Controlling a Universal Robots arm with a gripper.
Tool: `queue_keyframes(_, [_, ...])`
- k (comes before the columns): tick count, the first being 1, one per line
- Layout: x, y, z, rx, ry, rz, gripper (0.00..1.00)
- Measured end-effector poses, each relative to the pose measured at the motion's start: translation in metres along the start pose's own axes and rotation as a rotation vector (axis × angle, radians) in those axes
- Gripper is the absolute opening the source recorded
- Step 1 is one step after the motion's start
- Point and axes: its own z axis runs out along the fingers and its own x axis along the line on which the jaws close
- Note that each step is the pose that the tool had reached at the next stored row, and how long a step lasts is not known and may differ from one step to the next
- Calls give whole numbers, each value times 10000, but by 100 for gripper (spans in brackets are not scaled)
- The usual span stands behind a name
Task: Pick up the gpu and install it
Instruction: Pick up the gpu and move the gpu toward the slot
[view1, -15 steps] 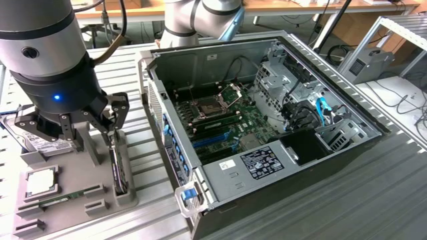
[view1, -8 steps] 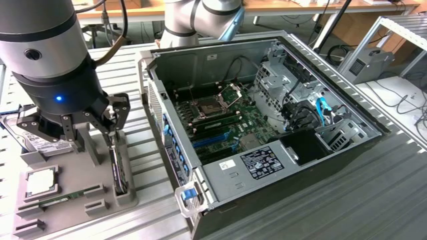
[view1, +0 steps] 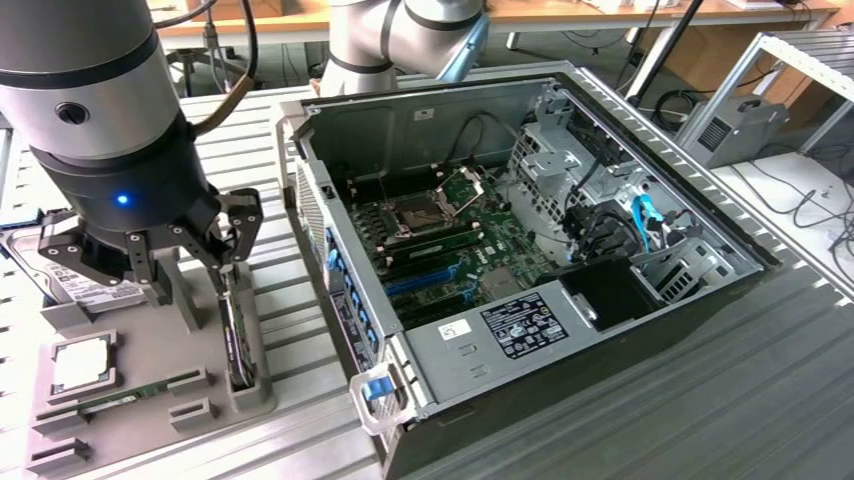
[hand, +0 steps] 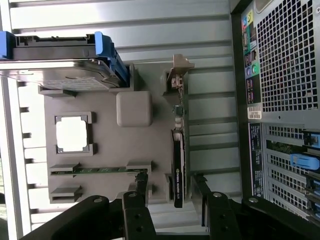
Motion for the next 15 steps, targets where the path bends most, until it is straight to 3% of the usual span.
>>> queue_keyframes(15, [-26,0,42,0,0,0,48])
